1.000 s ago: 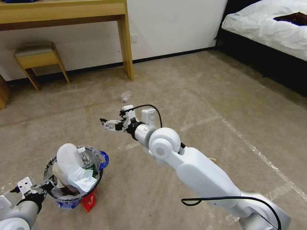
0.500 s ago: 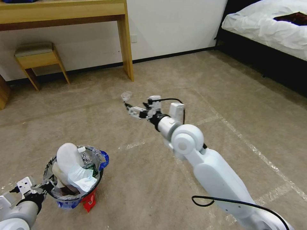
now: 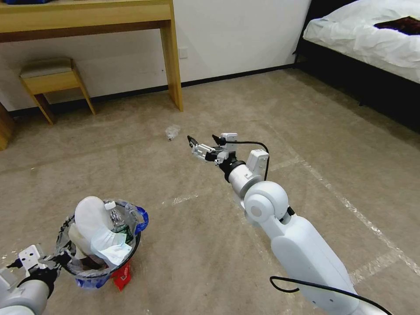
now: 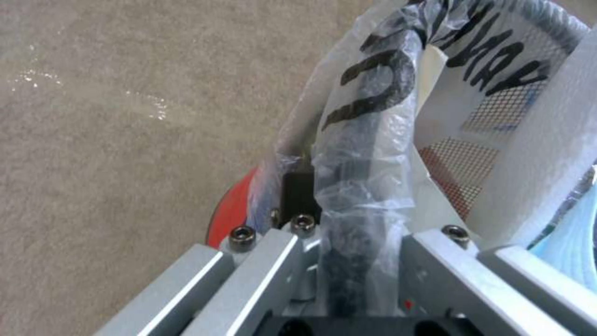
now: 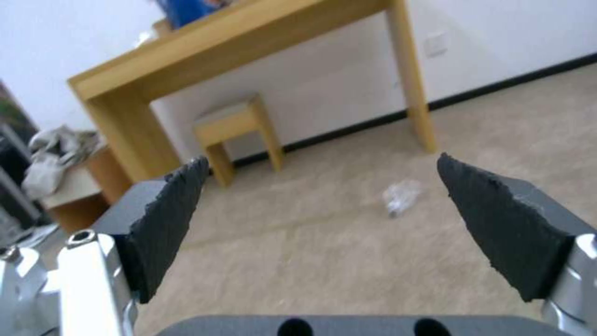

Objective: Pick up the trash bin and place the garbage on the floor into it.

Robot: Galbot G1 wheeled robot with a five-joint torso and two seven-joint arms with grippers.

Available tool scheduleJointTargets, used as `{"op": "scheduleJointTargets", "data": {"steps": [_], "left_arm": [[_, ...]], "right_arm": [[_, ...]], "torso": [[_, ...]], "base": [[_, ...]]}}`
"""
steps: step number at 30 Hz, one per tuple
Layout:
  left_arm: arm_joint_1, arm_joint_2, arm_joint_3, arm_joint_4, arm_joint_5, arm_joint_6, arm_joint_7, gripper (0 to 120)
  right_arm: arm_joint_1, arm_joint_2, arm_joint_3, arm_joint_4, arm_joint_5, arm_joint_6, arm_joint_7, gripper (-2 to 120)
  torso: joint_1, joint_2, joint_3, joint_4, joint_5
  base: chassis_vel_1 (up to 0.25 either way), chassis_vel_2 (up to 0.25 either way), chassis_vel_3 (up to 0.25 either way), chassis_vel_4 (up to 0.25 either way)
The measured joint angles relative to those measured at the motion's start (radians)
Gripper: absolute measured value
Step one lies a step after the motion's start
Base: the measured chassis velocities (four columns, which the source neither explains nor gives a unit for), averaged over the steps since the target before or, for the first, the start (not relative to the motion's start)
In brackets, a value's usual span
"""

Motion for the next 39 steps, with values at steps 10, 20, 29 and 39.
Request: {"op": "scheduleJointTargets", "data": {"steps": [10, 20, 29, 39], "left_arm": [[0.003, -0.001, 0.004, -0.005, 0.008, -0.003, 0.012, 1], [0.004, -0.003, 0.013, -0.010, 0.030, -0.009, 0.039, 1], [0.013, -0.004, 0.017, -0.021, 0.044, -0.013, 0.071, 1], [0.018, -0.004, 0.010, -0.031, 0.045, -0.013, 0.086, 1]], "right_arm": [[-0.139, -0.013, 0.170, 0.032, -0.129, 0.148, -0.060, 96], [-0.293, -0.011, 0.321, 0.038, -0.249, 0.368, -0.199, 100], [-0.416, -0.013, 0.383, 0.035, -0.342, 0.441, -0.211, 100], [-0.480, 0.003, 0.410, 0.039, -0.389, 0.467, -0.204, 100]], "torso": [[0.000, 0.000, 0.000, -0.0002, -0.0001], [0.000, 0.000, 0.000, -0.0001, 0.0001], [0.000, 0.000, 0.000, 0.0000, -0.0001], [0.000, 0.000, 0.000, -0.0001, 0.0000]], "base": [[0.000, 0.000, 0.000, 0.000], [0.000, 0.000, 0.000, 0.000], [0.000, 0.000, 0.000, 0.000], [0.000, 0.000, 0.000, 0.000]]}}
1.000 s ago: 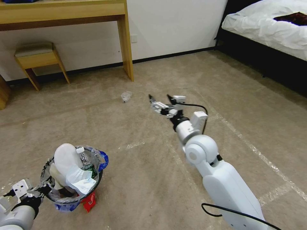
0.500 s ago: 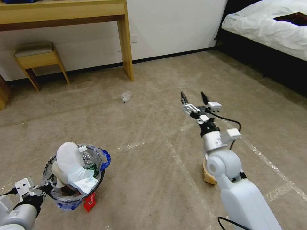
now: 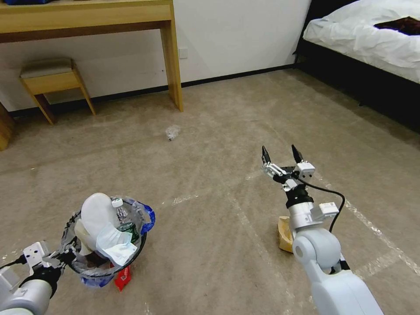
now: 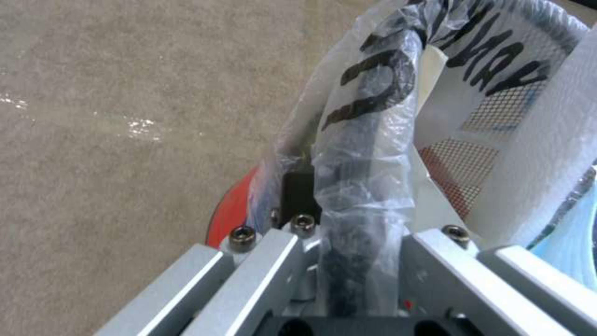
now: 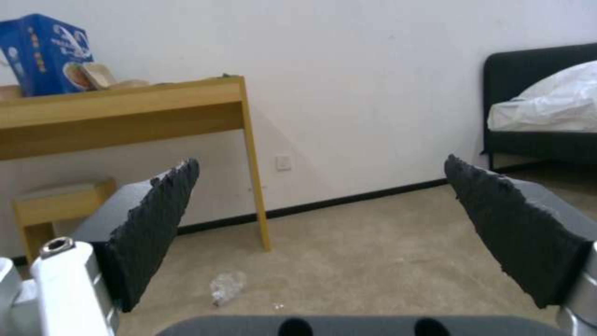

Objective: Pick up the trash bin and place the garbage on the floor into it.

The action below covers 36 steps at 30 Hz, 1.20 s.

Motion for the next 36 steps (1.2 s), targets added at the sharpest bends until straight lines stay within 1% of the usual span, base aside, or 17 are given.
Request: {"op": "scheduleJointTargets", "data": {"steps": [8, 20, 36], "left_arm": [[0.002, -0.002, 0.005, 0.000, 0.023, -0.003, 0.022, 1], [-0.005, 0.003, 0.002, 0.013, 0.025, -0.006, 0.028, 1], [-0.016, 0.002, 0.005, 0.034, 0.026, -0.006, 0.028, 1]], "right_arm": [[-0.039, 0.018, 0.011, 0.006, -0.027, 0.010, 0.001, 100], [-0.047, 0.021, 0.009, -0.008, -0.060, 0.013, 0.001, 100], [-0.048, 0.027, -0.001, -0.041, -0.086, 0.029, 0.001, 100]], "torso": [[0.000, 0.000, 0.000, 0.0000, 0.0000], [0.000, 0.000, 0.000, 0.0001, -0.0001], [0.000, 0.000, 0.000, 0.0001, -0.0001]], "base": [[0.000, 0.000, 0.000, 0.000], [0.000, 0.000, 0.000, 0.000], [-0.080, -0.079, -0.079, -0.086]]}}
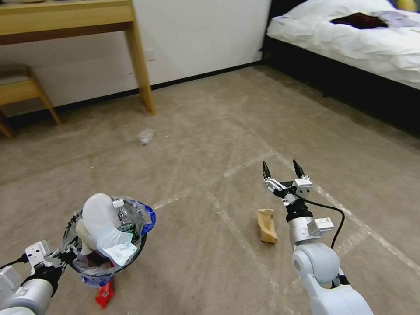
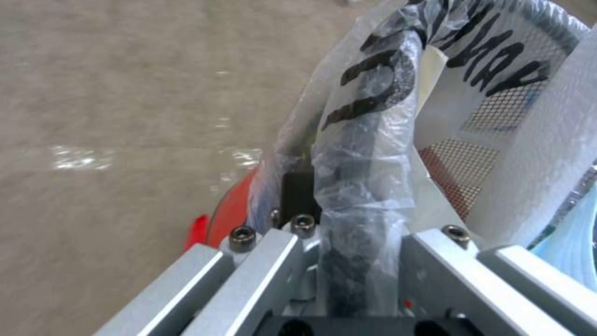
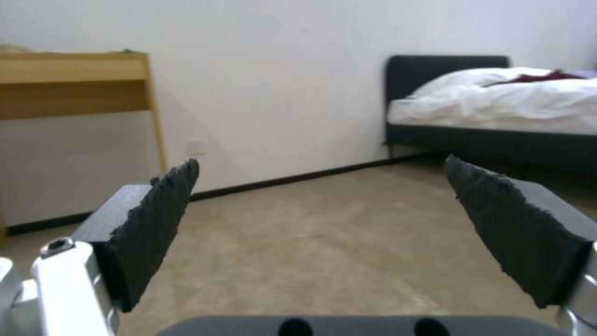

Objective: Pick up the trash bin and place the garbage on the floor into it.

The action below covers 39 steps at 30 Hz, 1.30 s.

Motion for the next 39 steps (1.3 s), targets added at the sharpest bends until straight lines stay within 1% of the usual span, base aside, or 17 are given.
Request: {"op": "scheduleJointTargets", "data": {"steps": [12, 19, 21, 26, 39], "left_arm": [[-0.002, -0.001, 0.000, 0.005, -0.001, 0.000, -0.003, 1], [-0.001, -0.002, -0.002, 0.005, -0.001, 0.000, -0.004, 1], [0.000, -0.002, -0.003, 0.005, -0.001, 0.000, -0.004, 1], [0.004, -0.001, -0.005, 0.005, -0.002, 0.000, -0.006, 1], [0.004, 0.009, -0.005, 0.005, -0.008, 0.000, -0.009, 1]], "right_arm": [[0.000, 0.004, -0.010, -0.013, 0.003, 0.015, -0.002, 100], [0.001, 0.004, -0.009, -0.023, 0.011, 0.038, -0.016, 100], [0.002, 0.004, -0.008, -0.024, 0.012, 0.040, -0.017, 100], [0.000, 0.007, -0.006, -0.031, 0.009, 0.058, -0.034, 100], [-0.009, 0.014, 0.001, -0.033, 0.000, 0.063, -0.040, 100]], "torso": [[0.000, 0.000, 0.000, -0.0001, 0.0001], [0.000, 0.000, 0.000, -0.0004, 0.0001], [0.000, 0.000, 0.000, -0.0005, 0.0001], [0.000, 0.000, 0.000, 0.0002, 0.0001], [0.000, 0.000, 0.000, 0.0000, 0.0000]], "base": [[-0.121, -0.122, -0.126, -0.126], [-0.109, -0.113, -0.100, -0.103], [-0.064, -0.077, -0.050, -0.057], [-0.003, -0.010, -0.010, -0.002], [0.000, 0.000, 0.000, 0.000]]}}
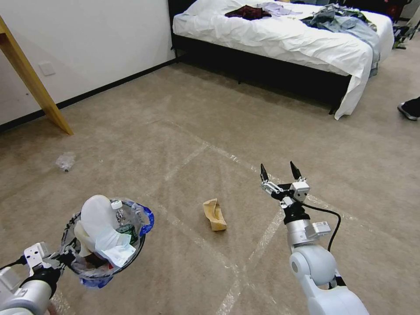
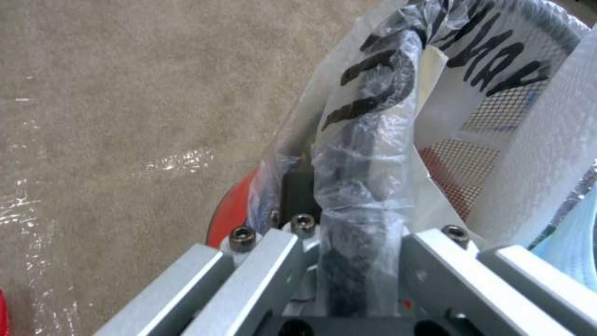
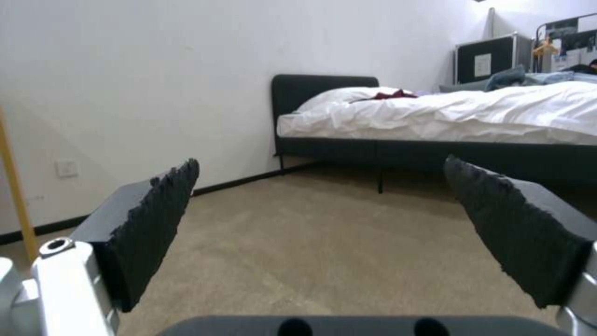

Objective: Pick up the trash bin and place the garbage on the floor into it.

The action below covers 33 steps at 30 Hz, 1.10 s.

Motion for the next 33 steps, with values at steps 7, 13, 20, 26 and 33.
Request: {"op": "scheduleJointTargets", "data": {"steps": [7, 13, 20, 26, 33], "left_arm": [[0.002, 0.005, -0.005, 0.001, -0.009, 0.000, -0.001, 1], [0.000, 0.005, -0.005, 0.010, -0.010, 0.000, -0.001, 1], [-0.009, 0.002, 0.002, 0.021, -0.007, -0.001, -0.002, 1], [-0.013, -0.001, 0.004, 0.027, -0.004, -0.001, -0.001, 1], [-0.017, -0.004, 0.005, 0.036, 0.000, -0.005, -0.001, 1]], "right_arm": [[0.001, 0.010, -0.005, -0.012, -0.002, 0.000, 0.001, 100], [0.002, 0.010, -0.007, -0.015, -0.002, 0.000, 0.001, 100], [0.002, 0.010, -0.006, -0.022, -0.003, 0.002, 0.001, 100], [0.006, 0.010, -0.008, -0.032, -0.005, 0.008, 0.001, 100], [0.015, 0.010, -0.017, -0.044, -0.011, 0.017, -0.005, 100]], "torso": [[0.000, 0.000, 0.000, 0.0000, 0.0000], [0.000, 0.000, 0.000, 0.0000, 0.0000], [0.000, 0.000, 0.000, -0.0003, 0.0000], [0.000, 0.000, 0.000, 0.0000, 0.0000], [0.000, 0.000, 0.000, -0.0001, 0.0000]], "base": [[0.000, 0.000, 0.000, 0.000], [-0.015, 0.019, 0.021, -0.014], [-0.131, 0.116, 0.136, -0.127], [-0.175, 0.185, 0.168, -0.180], [-0.120, 0.133, 0.126, -0.133]]}}
